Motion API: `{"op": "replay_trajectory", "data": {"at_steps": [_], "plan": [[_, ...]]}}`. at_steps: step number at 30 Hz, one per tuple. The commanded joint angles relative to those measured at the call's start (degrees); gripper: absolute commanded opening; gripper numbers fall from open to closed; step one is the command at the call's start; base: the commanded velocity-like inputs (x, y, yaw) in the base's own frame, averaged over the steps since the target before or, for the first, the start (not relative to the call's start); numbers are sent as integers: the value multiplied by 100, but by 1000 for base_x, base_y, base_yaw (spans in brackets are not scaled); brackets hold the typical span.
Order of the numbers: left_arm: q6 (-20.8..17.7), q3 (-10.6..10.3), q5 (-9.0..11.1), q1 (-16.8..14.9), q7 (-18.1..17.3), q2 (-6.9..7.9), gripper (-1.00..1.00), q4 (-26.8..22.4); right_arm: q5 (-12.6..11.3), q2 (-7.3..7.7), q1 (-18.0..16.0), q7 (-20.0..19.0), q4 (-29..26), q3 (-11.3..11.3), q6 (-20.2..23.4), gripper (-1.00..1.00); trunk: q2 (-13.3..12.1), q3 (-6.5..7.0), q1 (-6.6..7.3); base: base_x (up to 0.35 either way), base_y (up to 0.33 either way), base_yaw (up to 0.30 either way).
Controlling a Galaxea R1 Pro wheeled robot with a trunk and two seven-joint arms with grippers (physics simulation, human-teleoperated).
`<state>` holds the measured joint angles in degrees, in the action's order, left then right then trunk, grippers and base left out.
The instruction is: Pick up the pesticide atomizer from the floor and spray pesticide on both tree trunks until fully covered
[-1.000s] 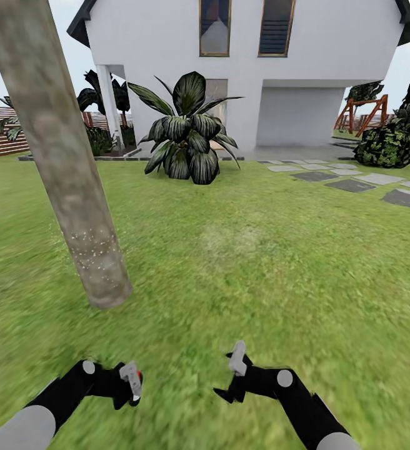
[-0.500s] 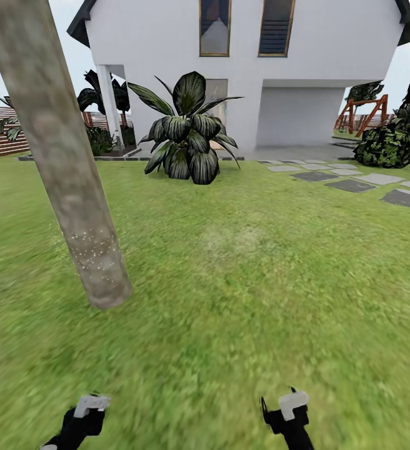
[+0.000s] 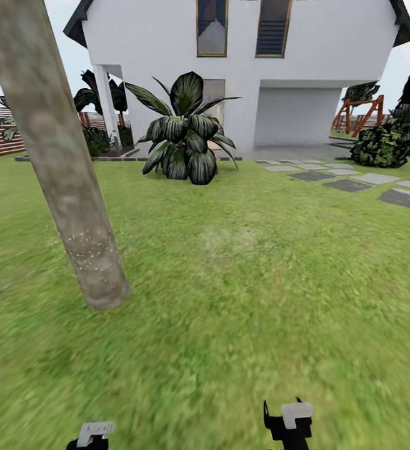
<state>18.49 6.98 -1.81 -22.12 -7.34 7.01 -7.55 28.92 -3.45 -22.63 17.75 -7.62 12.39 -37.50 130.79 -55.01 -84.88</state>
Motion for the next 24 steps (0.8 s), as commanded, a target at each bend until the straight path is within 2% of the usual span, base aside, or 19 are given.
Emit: {"op": "replay_trajectory", "data": {"at_steps": [1,6,8,17,24], "plan": [[15,44,-19,14,-40,6,-100,1,33,-5,-5,35,6,34,-10,100,2,-2,1,0,0,-240],[15,34,-31,31,-40,11,-100,-4,-508,-7,-5,20,6,31,-3,100,2,0,1,-130,35,-287],[25,33,-35,37,-40,11,-100,-2,-646,-7,-5,13,12,28,-3,100,2,0,1,-254,168,-299],[120,14,-58,41,-48,1,-100,8,-720,-7,-5,17,111,25,-4,100,2,0,1,-248,226,-300],[120,8,-64,41,-47,-6,-100,8,-724,-7,-5,34,103,27,-3,100,2,0,1,-31,88,-300]]}}
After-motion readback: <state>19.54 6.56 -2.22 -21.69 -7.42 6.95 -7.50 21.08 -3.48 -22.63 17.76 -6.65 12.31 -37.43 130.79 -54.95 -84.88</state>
